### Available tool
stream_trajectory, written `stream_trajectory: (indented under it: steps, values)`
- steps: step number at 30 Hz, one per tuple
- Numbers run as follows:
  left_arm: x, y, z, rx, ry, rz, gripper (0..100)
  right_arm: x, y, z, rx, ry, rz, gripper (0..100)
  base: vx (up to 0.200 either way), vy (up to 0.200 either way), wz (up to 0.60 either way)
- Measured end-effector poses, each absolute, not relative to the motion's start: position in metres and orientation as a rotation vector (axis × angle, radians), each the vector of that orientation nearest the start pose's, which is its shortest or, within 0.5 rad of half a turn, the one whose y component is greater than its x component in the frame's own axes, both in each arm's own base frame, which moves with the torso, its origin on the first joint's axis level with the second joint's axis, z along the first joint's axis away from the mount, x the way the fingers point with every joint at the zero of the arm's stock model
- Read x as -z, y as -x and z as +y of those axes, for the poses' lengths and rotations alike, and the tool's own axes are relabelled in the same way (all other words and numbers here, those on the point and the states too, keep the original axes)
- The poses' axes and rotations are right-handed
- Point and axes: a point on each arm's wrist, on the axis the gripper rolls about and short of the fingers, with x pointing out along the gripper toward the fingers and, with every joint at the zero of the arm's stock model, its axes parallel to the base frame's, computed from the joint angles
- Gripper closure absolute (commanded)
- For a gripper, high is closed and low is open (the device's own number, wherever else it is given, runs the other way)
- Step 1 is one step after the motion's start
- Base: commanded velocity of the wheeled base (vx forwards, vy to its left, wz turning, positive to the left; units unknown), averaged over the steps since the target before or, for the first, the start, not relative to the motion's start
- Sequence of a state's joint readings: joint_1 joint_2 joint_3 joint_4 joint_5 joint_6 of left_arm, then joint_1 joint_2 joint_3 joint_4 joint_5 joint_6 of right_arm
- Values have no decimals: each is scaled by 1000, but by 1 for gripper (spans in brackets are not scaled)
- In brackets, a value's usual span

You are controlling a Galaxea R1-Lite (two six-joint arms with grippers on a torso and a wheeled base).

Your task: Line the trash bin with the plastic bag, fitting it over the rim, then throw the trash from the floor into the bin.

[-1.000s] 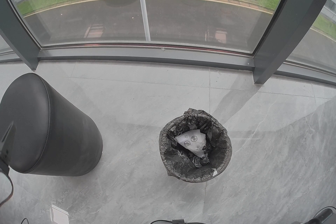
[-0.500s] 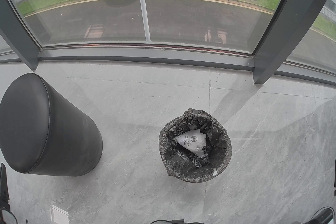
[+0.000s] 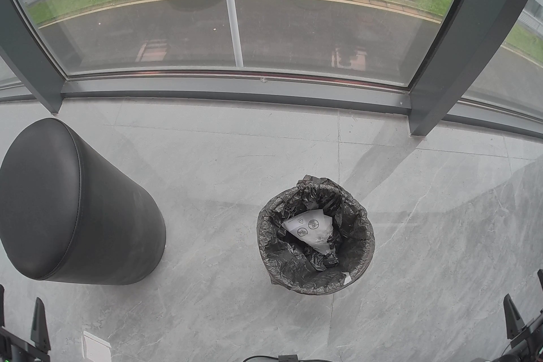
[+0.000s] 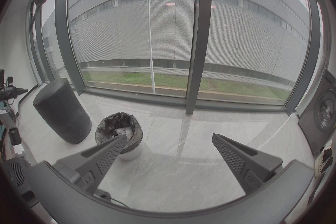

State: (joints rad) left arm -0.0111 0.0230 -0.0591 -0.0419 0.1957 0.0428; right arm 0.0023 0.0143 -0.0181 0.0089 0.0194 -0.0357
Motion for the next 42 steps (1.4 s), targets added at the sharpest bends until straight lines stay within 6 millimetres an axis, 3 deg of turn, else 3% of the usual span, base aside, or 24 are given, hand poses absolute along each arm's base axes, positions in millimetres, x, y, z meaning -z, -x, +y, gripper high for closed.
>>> stream_trajectory:
  steps: [7, 19, 25, 42]
  values:
    - [-86, 23, 1, -40, -41, -46, 0, -80, 23, 1, -44, 23, -3, 0, 0, 0, 0]
    - [-86, 23, 2, -71, 82, -60, 0, -80, 23, 0, -18, 11, -5, 0, 0, 0, 0]
    - [-80, 23, 1, -51, -15, -1, 0, -80, 23, 0, -14, 16, -5, 0, 0, 0, 0]
    - [-80, 23, 1, -20, -16, 3, 0, -81, 23, 0, -7, -19, -4, 0, 0, 0, 0]
